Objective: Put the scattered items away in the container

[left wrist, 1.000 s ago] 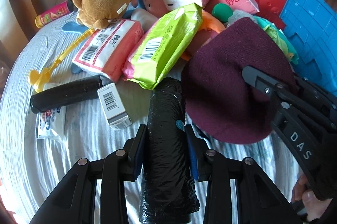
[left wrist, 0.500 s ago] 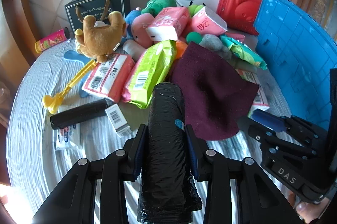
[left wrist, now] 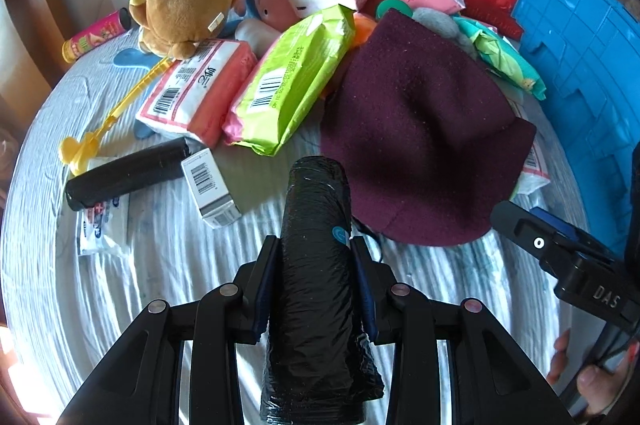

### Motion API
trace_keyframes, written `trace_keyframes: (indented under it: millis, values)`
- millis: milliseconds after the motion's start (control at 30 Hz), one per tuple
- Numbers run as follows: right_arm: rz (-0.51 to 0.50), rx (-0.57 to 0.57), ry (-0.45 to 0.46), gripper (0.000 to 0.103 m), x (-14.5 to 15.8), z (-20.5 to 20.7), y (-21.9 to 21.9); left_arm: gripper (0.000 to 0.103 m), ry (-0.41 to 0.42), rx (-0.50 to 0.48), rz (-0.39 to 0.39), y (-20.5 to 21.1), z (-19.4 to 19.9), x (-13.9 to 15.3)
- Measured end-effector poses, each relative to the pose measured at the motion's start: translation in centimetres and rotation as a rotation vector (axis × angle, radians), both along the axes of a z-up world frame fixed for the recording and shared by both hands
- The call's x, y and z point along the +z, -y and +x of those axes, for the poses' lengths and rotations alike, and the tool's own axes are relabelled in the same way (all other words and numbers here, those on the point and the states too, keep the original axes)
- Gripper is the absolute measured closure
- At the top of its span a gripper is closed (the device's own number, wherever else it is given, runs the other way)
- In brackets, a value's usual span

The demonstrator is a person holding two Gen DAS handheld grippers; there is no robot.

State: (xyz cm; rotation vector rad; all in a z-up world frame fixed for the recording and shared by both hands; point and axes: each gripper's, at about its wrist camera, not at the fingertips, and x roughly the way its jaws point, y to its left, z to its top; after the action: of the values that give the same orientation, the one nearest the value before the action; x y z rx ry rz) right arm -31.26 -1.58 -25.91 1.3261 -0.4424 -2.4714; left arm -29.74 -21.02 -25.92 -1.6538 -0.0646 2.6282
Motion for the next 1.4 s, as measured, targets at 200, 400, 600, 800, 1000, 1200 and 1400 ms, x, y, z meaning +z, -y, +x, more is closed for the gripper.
trace_keyframes:
  millis: [200,400,600,800,1000,1200,1400]
  values:
    - [0.058,-0.026,0.003,0.030,-0.2,-1.8,1.2,0.068,0.030,-0.017,0.020,0.8,-2.1,-2.3]
    - [0.191,-0.094,0.000,0.030,-0.6,-1.5,1.8,0.068,0.055,-0.042,0.026,1.1,-3.6,-4.1]
    - [0.149,-0.018,0.040,0.030,-2.4,-4.0,3.9,0.068,0.088,-0.044,0.041,1.5,-3.9,-5.7]
    - [0.151,0.015,0.068,0.023,-4.0,-6.0,5.1,0.065,0.095,-0.040,0.005,1.1,-4.1,-6.6]
    - [0.237,0.077,0.020,0.000,-3.5,-5.8,6.6,0.055,0.087,-0.054,-0.034,0.2,-3.8,-7.1]
    - [0.323,0.139,-0.027,0.045,-2.9,-5.5,8.1,0.069,0.097,-0.027,-0.031,0.9,-3.8,-7.2]
    - [0.356,0.192,-0.057,0.042,-3.7,-6.3,8.8,0.069,0.077,0.015,-0.046,1.5,-4.1,-7.5]
